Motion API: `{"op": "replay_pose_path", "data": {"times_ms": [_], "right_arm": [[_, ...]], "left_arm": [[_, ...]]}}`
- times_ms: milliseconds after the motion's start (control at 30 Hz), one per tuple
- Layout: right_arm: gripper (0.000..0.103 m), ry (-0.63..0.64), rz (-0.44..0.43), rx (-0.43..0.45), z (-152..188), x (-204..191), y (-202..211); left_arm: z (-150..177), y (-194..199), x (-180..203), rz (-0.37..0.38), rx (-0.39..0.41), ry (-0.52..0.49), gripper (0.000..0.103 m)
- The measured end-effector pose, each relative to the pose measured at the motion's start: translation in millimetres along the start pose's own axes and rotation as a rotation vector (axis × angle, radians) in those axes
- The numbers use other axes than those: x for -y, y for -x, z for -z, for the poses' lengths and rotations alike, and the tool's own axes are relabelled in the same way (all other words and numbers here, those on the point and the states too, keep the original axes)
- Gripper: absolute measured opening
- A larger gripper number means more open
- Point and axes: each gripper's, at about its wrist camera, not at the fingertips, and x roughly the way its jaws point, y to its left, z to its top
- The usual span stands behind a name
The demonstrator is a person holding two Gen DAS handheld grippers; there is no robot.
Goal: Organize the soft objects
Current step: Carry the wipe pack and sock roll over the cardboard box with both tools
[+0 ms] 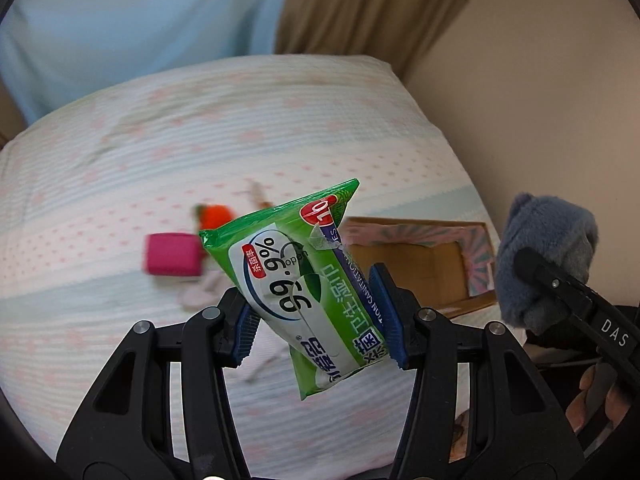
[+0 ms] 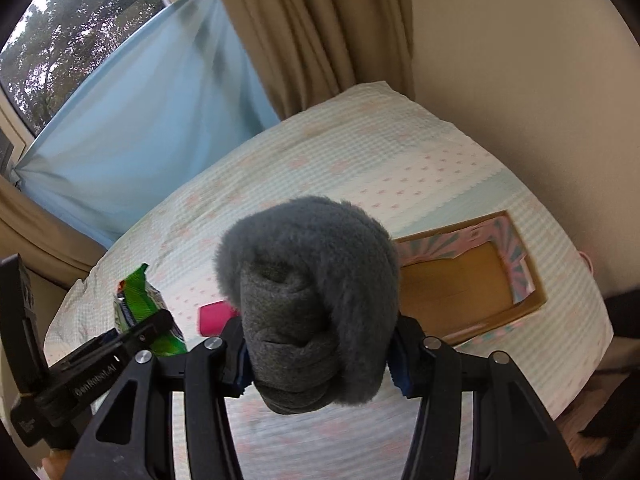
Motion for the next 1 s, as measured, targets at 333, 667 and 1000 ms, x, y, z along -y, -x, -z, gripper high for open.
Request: {"op": "replay_pose_path", "data": {"times_ms": [333, 667, 1000], "right_arm": [[0.049, 0.015, 0.017, -0.198, -34, 120, -68], [0.049, -0.020, 0.041, -0.419, -31, 187, -166], [0.055, -0.042, 0.016, -0.515, -25, 213, -224]], "left_arm": [[0, -118, 110, -0.033, -0.153, -0.041, 0.048], [16, -236, 156, -0.108, -0.358, -0.148, 0.048], [30, -291, 169, -0.102, -0.428, -0.277, 0.081]]}}
